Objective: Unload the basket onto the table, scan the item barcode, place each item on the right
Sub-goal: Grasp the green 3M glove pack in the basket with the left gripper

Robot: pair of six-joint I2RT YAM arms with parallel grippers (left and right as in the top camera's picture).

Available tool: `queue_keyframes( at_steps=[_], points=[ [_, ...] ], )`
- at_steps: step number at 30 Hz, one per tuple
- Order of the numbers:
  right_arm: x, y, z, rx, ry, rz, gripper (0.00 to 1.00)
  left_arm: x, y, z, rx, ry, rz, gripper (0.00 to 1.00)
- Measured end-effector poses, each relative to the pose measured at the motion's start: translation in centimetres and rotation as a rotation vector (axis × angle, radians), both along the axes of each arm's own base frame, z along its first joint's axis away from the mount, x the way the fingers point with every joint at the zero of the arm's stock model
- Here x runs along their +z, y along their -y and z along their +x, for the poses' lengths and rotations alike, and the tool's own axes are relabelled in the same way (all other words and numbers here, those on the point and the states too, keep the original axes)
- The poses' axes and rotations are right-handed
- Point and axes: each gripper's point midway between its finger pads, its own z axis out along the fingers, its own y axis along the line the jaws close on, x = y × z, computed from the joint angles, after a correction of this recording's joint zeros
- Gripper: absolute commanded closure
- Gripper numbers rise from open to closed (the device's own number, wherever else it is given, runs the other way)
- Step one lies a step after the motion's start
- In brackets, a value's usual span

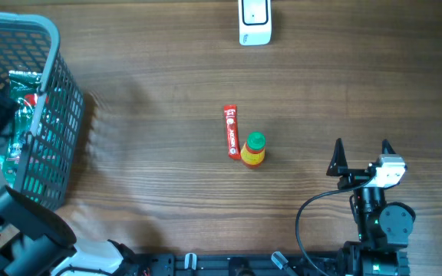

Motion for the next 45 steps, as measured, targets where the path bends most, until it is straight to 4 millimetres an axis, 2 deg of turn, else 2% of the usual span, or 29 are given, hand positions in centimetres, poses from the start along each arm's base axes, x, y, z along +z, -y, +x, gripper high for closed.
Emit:
queue_keyframes(
  at_steps=[4, 6, 8, 12, 15, 17, 22, 23, 26, 27, 28, 31, 35, 36, 38, 41, 43, 45],
  points=[
    [0.0, 0.0, 0.0, 0.0, 0.0, 0.0, 0.0, -3.7, 0.3, -0.5, -0.186, -0.079, 0.089, 0.0],
    [0.0, 0.0, 0.0, 0.0, 0.0, 0.0, 0.0, -4.4, 0.5, -0.5, -0.27, -0.107, 0.136, 0.0],
    [0.0, 0.0, 0.0, 0.0, 0.0, 0.0, 0.0, -4.4, 0.2, 0.0, -0.333, -0.11, 0.195, 0.0],
    [0.0, 0.0, 0.0, 0.0, 0.0, 0.0, 0.0, -3.2, -0.5, 2.1, -0.413, -0.048, 0.293, 0.0],
    [0.0, 0.0, 0.0, 0.0, 0.0, 0.0, 0.0, -3.6, -0.3, 3.2, -0.466, -0.016, 0.298, 0.0],
    [0.0, 0.0, 0.0, 0.0, 0.0, 0.0, 0.0, -4.9, 0.1, 3.7, -0.498, -0.005, 0.27, 0.0],
    [0.0, 0.0, 0.0, 0.0, 0.0, 0.0, 0.0, -10.0, 2.1, 4.0, -0.574, -0.008, 0.123, 0.0],
    [0.0, 0.0, 0.0, 0.0, 0.0, 0.0, 0.0, -10.7, 2.4, 4.2, -0.593, -0.002, 0.109, 0.07],
    [0.0, 0.0, 0.0, 0.0, 0.0, 0.0, 0.0, -10.6, 2.7, 4.7, -0.613, 0.022, 0.1, 0.64],
    [0.0, 0.0, 0.0, 0.0, 0.0, 0.0, 0.0, -10.6, 2.7, 4.7, -0.619, 0.026, 0.099, 0.88],
    [0.0, 0.0, 0.0, 0.0, 0.0, 0.0, 0.0, -10.6, 2.9, 4.8, -0.625, 0.035, 0.092, 0.96],
    [0.0, 0.0, 0.0, 0.0, 0.0, 0.0, 0.0, -10.4, 3.1, 5.2, -0.639, 0.056, 0.092, 0.96],
    [0.0, 0.0, 0.0, 0.0, 0.0, 0.0, 0.0, -8.7, 2.8, 5.6, -0.612, 0.086, 0.106, 0.96],
    [0.0, 0.0, 0.0, 0.0, 0.0, 0.0, 0.0, -7.5, 2.6, 5.8, -0.594, 0.106, 0.116, 0.96],
    [0.0, 0.0, 0.0, 0.0, 0.0, 0.0, 0.0, -3.8, 2.0, 6.4, -0.563, 0.163, 0.166, 0.96],
    [0.0, 0.0, 0.0, 0.0, 0.0, 0.0, 0.0, 2.8, 1.5, 6.9, -0.518, 0.27, 0.26, 0.96],
    [0.0, 0.0, 0.0, 0.0, 0.0, 0.0, 0.0, 8.3, 1.7, 6.7, -0.49, 0.355, 0.338, 0.96],
    [0.0, 0.0, 0.0, 0.0, 0.0, 0.0, 0.0, 12.0, 2.2, 6.2, -0.473, 0.415, 0.386, 0.96]
  ],
)
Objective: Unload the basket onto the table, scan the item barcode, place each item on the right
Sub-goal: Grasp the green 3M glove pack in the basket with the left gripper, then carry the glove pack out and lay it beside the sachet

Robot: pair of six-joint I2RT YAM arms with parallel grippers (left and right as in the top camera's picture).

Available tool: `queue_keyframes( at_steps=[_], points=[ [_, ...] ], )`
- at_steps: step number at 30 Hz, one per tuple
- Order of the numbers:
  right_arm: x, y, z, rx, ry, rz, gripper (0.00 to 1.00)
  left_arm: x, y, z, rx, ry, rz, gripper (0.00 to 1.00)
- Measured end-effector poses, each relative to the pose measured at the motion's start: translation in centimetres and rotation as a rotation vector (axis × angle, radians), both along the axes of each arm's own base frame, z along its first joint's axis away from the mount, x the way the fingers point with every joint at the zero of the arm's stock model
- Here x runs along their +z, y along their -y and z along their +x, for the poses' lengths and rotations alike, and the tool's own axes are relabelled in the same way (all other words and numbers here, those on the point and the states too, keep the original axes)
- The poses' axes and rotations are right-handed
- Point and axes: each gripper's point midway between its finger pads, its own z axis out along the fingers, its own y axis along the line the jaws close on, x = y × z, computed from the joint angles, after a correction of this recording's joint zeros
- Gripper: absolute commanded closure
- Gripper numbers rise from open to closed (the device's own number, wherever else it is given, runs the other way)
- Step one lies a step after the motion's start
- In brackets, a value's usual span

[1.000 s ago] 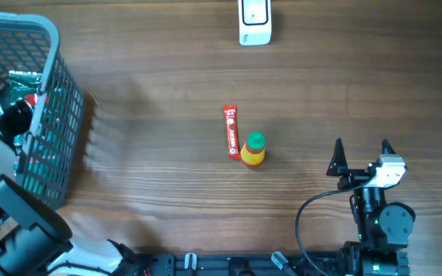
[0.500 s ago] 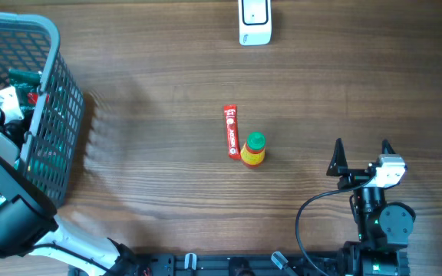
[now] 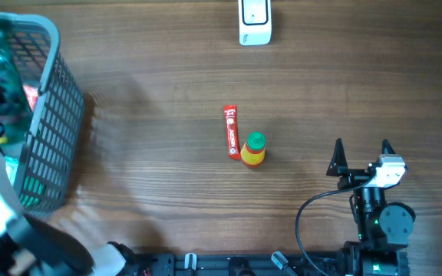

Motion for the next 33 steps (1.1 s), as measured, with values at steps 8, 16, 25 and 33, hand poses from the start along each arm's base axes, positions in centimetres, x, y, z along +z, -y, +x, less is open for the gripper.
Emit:
queue_keyframes(
  at_steps=[8, 16, 25, 33],
  points=[
    [0.0, 0.0, 0.0, 0.0, 0.0, 0.0, 0.0, 10.9, 1.8, -3.3, 0.112, 0.331, -0.117, 0.96],
    [0.0, 0.0, 0.0, 0.0, 0.0, 0.0, 0.0, 16.7, 10.7, -4.0, -0.186, 0.495, -0.387, 0.96],
    [0.0, 0.0, 0.0, 0.0, 0.0, 0.0, 0.0, 9.3, 26.1, -3.6, -0.605, 0.087, -0.745, 0.96],
    [0.0, 0.0, 0.0, 0.0, 0.0, -0.003, 0.0, -1.8, 33.9, -4.6, -0.614, -0.37, -0.636, 0.96]
  ],
)
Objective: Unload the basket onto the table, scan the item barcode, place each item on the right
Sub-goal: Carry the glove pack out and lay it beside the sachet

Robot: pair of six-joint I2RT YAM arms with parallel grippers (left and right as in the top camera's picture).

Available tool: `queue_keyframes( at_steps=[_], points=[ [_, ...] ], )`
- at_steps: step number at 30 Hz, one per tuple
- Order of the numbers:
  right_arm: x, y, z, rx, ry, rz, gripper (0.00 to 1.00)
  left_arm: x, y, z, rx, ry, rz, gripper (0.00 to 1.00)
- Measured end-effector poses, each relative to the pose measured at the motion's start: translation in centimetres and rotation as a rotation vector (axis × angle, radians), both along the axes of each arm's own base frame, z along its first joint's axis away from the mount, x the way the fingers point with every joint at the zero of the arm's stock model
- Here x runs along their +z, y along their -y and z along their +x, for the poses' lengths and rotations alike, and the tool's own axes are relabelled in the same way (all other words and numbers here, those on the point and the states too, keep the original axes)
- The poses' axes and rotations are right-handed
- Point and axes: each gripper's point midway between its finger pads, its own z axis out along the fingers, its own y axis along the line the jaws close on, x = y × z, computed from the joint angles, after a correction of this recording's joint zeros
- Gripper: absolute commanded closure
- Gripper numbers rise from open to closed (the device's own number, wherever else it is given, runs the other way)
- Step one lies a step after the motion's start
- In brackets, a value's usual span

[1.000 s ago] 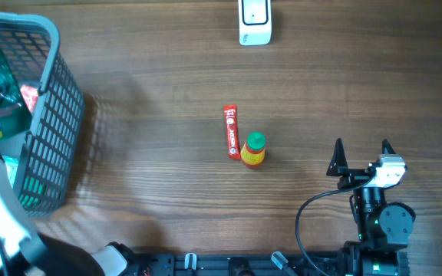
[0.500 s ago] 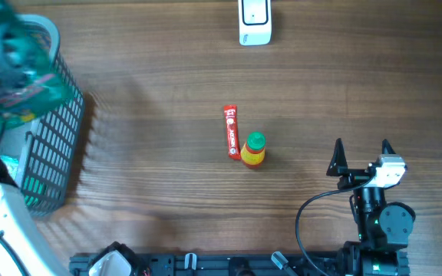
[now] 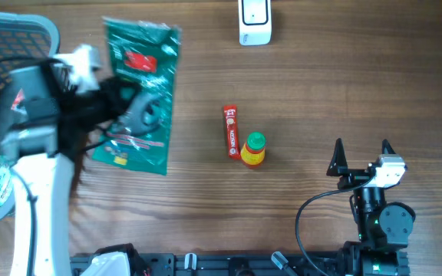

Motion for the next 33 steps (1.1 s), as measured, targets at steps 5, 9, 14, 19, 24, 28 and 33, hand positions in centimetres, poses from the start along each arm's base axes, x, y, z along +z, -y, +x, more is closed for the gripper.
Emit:
queue_keyframes(
  at_steps=[5, 9, 14, 19, 24, 28, 33],
  points=[
    [0.0, 0.0, 0.0, 0.0, 0.0, 0.0, 0.0, -5.1, 4.6, 1.0, -0.113, -0.059, 0.12, 0.96],
    [0.0, 0.0, 0.0, 0.0, 0.0, 0.0, 0.0, -9.8, 7.7, 1.6, -0.14, -0.14, 0.189, 0.96],
    [0.0, 0.0, 0.0, 0.0, 0.0, 0.0, 0.0, -16.1, 9.0, 1.3, -0.016, -0.349, 0.229, 0.96],
    [0.0, 0.0, 0.0, 0.0, 0.0, 0.0, 0.0, -20.9, 11.3, 0.5, 0.08, -0.485, 0.225, 0.71],
    [0.0, 0.0, 0.0, 0.0, 0.0, 0.0, 0.0, -20.1, 12.0, -0.5, 0.075, -0.474, 0.269, 0.0],
    [0.0, 0.0, 0.0, 0.0, 0.0, 0.0, 0.0, -14.7, 10.0, 1.5, 0.136, -0.312, 0.334, 0.0],
    [0.0, 0.0, 0.0, 0.0, 0.0, 0.0, 0.0, -1.0, 6.4, 5.5, 0.315, 0.072, 0.303, 0.0]
  ],
)
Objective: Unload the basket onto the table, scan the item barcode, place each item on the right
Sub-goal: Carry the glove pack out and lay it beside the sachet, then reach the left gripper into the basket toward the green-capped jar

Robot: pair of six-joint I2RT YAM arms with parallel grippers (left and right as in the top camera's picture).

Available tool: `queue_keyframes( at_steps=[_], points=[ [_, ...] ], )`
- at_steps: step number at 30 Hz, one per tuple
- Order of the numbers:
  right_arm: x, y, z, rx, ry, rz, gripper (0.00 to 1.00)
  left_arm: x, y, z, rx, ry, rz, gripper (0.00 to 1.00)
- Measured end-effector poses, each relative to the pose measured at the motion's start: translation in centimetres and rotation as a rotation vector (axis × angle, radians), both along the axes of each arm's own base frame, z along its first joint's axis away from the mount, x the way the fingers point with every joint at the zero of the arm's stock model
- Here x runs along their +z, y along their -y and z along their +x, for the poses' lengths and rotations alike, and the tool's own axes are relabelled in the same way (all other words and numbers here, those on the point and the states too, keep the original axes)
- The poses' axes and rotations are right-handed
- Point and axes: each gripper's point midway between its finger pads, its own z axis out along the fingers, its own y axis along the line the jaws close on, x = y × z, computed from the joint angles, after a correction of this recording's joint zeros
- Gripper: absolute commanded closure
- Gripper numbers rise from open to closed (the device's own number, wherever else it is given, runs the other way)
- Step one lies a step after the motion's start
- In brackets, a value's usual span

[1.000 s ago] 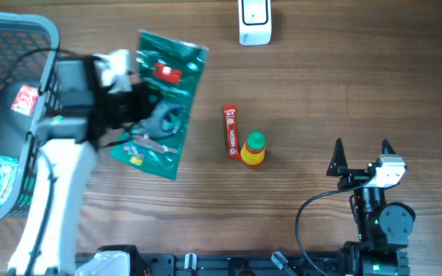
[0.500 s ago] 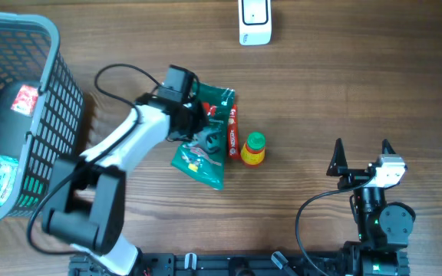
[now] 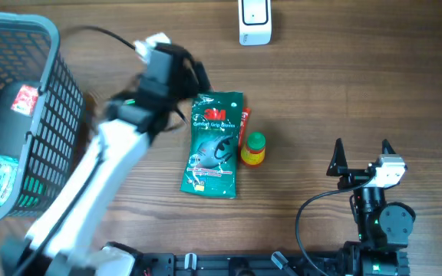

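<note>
A green 3M packet (image 3: 214, 146) lies flat in the middle of the table, label side up. My left gripper (image 3: 190, 88) is blurred at the packet's top left corner, and whether it still grips the packet is unclear. The white barcode scanner (image 3: 255, 21) stands at the far edge, well beyond the packet. At the near right, my right gripper (image 3: 361, 151) rests open and holds nothing.
A grey mesh basket (image 3: 48, 115) with several packets inside stands at the left. A yellow bottle with a green cap (image 3: 254, 149) stands just right of the green packet. A red stick pack (image 3: 245, 123) peeks out from under the packet's right edge.
The left arm has moved right and toward the table's middle. The green packet, held up left of centre before, now lies over the red stick pack beside the yellow bottle.
The left arm was low by the basket, with the green packet inside it. Then the gripper was in the basket. Then it held the packet clear of the basket, left of centre. Now the packet lies mid-table. The right arm stayed still throughout.
</note>
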Motion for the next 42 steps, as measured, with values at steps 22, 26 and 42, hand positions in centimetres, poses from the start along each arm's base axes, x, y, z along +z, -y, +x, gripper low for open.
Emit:
queue_keyframes(
  at_steps=[22, 26, 42],
  points=[
    [0.0, 0.0, 0.0, 0.0, 0.0, 0.0, 0.0, 11.6, -31.4, -7.4, 0.936, 0.301, -0.001, 0.0],
    [0.0, 0.0, 0.0, 0.0, 0.0, 0.0, 0.0, 7.8, -35.4, -10.4, 1.101, 0.191, -0.146, 0.0],
    [0.0, 0.0, 0.0, 0.0, 0.0, 0.0, 0.0, -2.9, -33.3, -17.2, 1.339, -0.33, -0.469, 0.0]
  ],
)
